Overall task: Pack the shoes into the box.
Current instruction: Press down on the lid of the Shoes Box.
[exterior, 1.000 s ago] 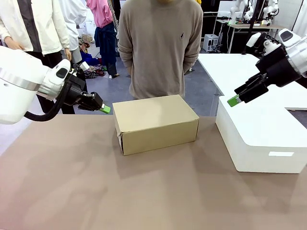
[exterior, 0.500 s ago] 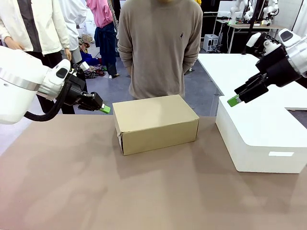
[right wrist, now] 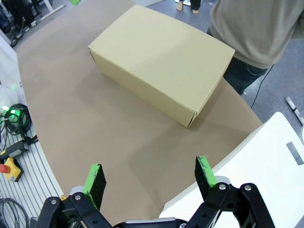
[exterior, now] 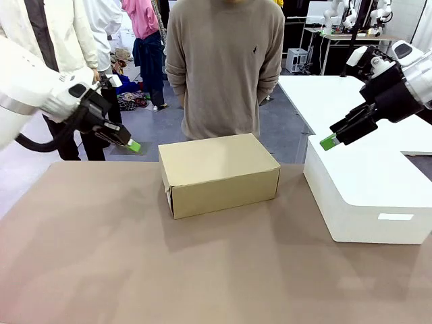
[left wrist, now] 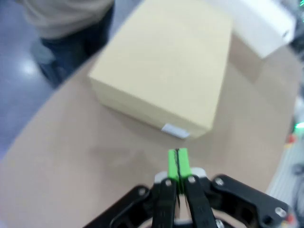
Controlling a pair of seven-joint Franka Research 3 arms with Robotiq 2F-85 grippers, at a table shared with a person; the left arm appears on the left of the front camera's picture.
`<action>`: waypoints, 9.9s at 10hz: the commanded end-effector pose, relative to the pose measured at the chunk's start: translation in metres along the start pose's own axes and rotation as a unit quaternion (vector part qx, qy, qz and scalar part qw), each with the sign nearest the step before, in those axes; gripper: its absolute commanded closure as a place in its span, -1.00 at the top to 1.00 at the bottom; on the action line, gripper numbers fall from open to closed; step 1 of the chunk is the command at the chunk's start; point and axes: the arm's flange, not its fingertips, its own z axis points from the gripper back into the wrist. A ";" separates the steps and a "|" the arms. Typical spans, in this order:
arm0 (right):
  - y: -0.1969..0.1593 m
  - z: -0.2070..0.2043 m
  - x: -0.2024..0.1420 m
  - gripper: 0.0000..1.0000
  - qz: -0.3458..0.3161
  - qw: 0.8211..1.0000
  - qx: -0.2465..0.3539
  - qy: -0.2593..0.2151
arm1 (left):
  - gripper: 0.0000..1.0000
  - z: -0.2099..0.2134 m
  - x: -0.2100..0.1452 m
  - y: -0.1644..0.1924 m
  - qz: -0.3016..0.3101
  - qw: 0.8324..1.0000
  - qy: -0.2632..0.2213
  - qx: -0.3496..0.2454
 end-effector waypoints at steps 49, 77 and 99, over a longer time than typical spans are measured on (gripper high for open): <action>-0.046 -0.319 0.181 -1.00 0.092 0.978 -0.024 0.188 | 1.00 0.051 -0.006 -0.005 -0.143 0.961 0.229 0.056; 0.062 -0.044 0.134 1.00 0.086 0.972 -0.045 0.212 | 1.00 0.051 -0.006 -0.005 -0.143 0.961 0.229 0.056; 0.075 -0.022 0.045 1.00 0.027 0.977 -0.046 0.205 | 1.00 0.051 -0.006 -0.005 -0.143 0.961 0.229 0.056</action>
